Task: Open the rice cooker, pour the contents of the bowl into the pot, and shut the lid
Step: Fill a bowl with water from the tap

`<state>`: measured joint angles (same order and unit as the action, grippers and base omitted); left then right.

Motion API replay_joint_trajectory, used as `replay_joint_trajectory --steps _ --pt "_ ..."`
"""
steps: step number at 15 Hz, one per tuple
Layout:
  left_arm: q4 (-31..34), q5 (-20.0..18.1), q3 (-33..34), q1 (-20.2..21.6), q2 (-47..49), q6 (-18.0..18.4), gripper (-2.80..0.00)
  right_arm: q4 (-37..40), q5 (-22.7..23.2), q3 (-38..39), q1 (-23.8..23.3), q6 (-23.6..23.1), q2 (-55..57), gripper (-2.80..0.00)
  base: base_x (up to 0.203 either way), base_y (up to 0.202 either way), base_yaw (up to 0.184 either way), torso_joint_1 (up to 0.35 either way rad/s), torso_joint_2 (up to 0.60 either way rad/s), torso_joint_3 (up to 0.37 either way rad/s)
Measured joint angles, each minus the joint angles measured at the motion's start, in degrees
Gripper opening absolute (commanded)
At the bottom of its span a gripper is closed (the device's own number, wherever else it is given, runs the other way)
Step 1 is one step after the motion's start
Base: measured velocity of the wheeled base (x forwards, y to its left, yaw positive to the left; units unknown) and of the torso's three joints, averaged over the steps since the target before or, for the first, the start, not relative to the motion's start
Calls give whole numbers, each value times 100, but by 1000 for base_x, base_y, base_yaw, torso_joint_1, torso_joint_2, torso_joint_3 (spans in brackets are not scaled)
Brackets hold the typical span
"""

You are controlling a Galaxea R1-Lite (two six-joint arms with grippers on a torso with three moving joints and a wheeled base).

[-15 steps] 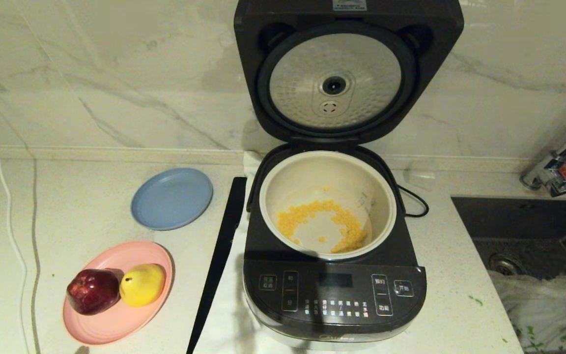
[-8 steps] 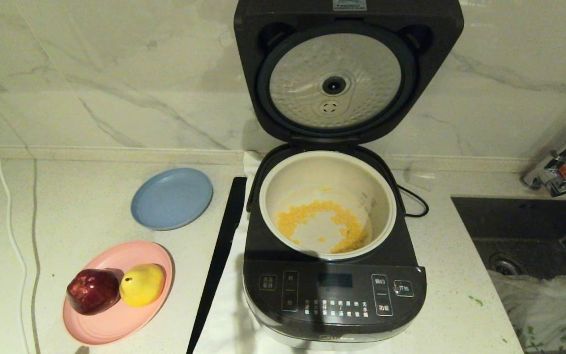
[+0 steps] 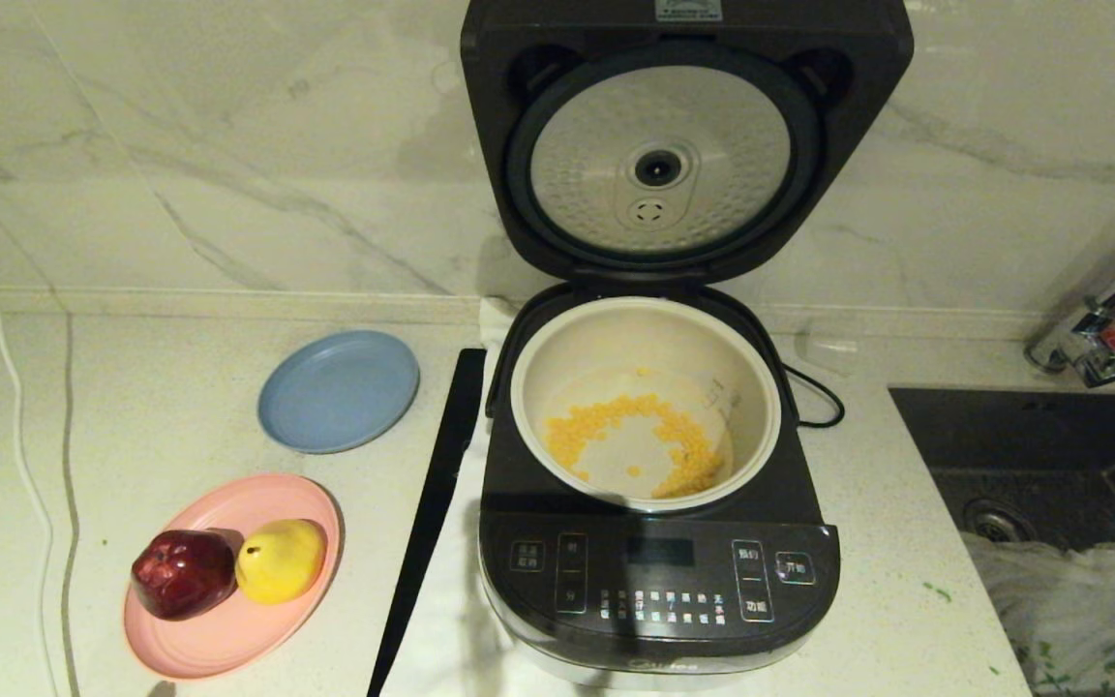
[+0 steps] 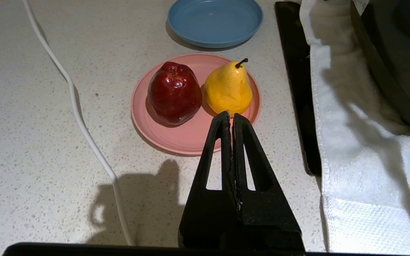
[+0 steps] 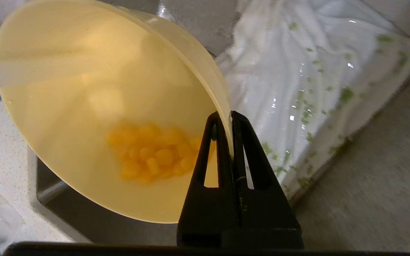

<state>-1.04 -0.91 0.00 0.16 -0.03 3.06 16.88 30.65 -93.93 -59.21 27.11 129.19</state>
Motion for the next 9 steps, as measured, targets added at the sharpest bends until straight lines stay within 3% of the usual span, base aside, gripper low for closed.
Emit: replay_joint_trajectory --steps 9 --pt "0 -3 0 0 -2 -1 -280 89 17 -985 255 347 504 -280 0 0 0 0 0 0"
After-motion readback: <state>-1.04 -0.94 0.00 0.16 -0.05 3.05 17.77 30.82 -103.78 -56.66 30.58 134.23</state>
